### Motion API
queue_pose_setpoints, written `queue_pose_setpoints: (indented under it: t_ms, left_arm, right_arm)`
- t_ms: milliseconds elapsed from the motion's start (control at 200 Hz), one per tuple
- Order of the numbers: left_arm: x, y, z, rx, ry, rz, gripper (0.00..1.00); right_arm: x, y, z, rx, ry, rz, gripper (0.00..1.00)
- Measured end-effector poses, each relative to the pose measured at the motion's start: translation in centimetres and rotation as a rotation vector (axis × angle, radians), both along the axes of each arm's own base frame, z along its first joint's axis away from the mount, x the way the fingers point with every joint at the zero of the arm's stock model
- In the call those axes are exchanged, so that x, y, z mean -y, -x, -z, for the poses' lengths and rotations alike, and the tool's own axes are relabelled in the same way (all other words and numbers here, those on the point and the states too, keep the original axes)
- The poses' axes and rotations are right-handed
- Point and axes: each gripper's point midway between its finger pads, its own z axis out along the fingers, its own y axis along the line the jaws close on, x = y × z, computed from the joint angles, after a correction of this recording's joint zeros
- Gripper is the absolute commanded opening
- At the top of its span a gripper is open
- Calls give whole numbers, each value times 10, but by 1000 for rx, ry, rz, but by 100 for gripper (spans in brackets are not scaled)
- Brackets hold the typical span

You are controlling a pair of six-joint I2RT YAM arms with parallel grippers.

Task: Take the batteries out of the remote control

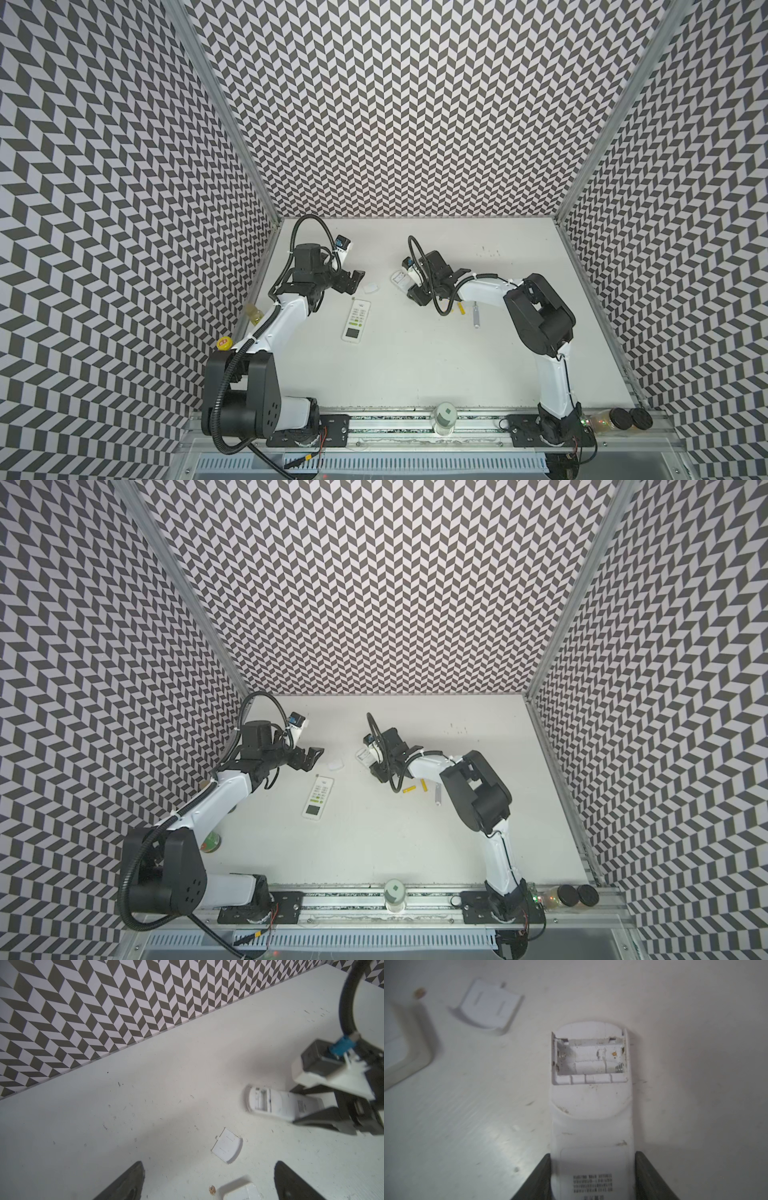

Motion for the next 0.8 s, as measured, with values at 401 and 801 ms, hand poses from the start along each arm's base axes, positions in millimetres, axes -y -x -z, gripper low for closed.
queue_pose_setpoints:
  t_ms: [401,801]
  left_arm:
    - [21,53,51,-188,-100,90,97]
    - [5,107,109,-329,-298,151,99]
  right_arm:
    - [121,-76,-1,13,-54,433,57]
    - [134,-43,-26,33,-108,466,100]
